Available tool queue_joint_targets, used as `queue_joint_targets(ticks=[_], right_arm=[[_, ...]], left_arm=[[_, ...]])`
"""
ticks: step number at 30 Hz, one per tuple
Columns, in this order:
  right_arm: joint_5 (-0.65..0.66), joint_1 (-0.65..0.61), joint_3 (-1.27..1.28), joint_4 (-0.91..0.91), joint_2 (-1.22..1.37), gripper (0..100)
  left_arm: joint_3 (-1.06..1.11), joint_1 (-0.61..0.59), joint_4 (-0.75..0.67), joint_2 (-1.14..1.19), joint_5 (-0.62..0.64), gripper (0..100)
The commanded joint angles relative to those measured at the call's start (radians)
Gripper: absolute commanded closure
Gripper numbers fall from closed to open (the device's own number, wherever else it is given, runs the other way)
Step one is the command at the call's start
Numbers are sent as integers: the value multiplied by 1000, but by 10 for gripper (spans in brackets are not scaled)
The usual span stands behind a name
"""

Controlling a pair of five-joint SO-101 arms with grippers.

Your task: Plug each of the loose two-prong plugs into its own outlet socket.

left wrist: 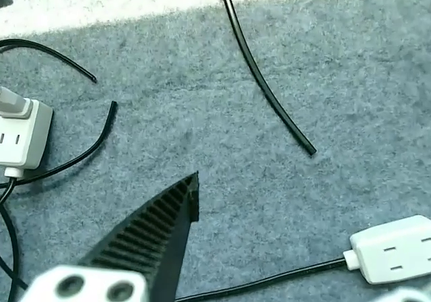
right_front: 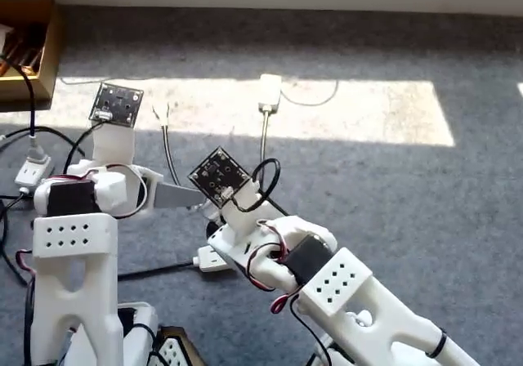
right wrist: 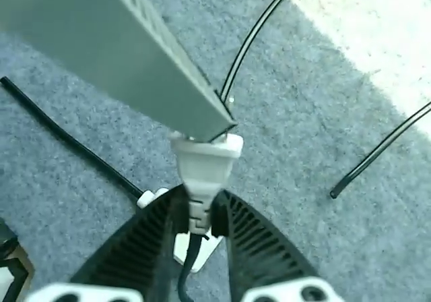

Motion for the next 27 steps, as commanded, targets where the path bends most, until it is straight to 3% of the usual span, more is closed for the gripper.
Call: queue_joint_targets(ticks=[1,8,13,20,27], right_arm=[[-2,-22,-94,58,-31,994],[61,-19,-311,266,-31,994],[61,-18,-418,315,-28,994],[61,-16,-394,306,-21,994],[63,16,-200,315,-21,994]], left_arm=[[2,-10,-29,-5,6,473],[4,-10,-28,-8,6,473],[4,-10,-28,-7,6,473],[71,-21,-92,-10,6,473],[74,-154,-146,-10,2,473]])
